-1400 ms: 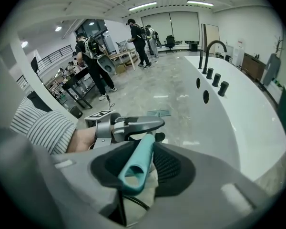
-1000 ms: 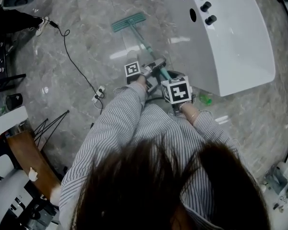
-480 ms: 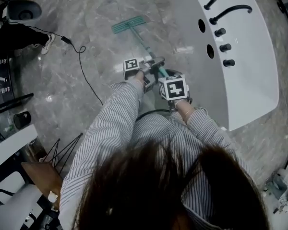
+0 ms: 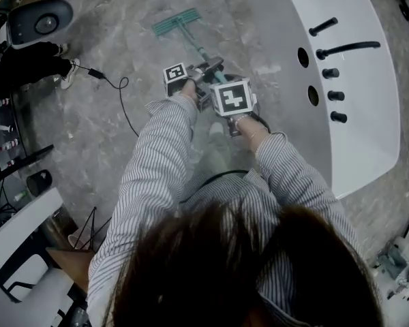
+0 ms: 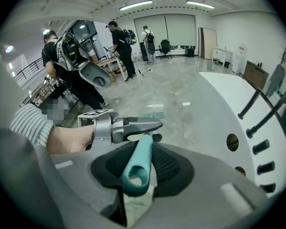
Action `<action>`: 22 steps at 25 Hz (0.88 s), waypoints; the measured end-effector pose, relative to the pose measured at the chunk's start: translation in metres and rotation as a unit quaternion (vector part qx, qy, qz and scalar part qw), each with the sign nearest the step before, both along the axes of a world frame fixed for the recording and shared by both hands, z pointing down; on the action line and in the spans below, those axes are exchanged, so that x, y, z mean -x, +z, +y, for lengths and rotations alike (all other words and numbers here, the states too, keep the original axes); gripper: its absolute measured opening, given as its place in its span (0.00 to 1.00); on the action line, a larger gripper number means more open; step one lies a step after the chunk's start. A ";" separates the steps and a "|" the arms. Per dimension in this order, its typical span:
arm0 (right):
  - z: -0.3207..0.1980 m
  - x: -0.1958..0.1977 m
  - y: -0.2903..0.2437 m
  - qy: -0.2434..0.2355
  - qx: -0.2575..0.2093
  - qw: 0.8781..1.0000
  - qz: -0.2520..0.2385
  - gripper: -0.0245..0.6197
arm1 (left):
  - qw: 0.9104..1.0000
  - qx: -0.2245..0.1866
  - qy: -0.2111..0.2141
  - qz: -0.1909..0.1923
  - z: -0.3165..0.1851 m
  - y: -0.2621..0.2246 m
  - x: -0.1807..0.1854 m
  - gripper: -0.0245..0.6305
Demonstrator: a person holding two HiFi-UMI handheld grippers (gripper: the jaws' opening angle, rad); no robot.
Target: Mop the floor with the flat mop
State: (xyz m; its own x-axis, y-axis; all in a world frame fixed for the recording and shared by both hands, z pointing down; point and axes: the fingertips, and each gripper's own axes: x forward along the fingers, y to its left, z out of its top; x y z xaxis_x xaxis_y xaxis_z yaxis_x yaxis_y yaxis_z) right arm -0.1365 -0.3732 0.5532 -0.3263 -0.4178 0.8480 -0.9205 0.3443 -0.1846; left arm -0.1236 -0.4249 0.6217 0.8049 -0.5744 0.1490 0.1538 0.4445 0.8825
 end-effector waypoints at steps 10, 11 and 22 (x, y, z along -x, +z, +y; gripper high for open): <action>-0.020 0.008 0.014 -0.014 0.001 1.000 0.014 0.21 | 1.000 0.005 -0.009 0.009 -0.020 0.013 0.009 0.27; -0.018 0.008 0.015 -0.014 0.002 1.000 0.013 0.21 | 1.000 0.006 -0.008 0.008 -0.018 0.014 0.009 0.27; 0.016 -0.009 0.018 -0.012 0.005 1.000 0.023 0.21 | 1.000 0.011 -0.002 0.010 0.017 0.018 -0.009 0.26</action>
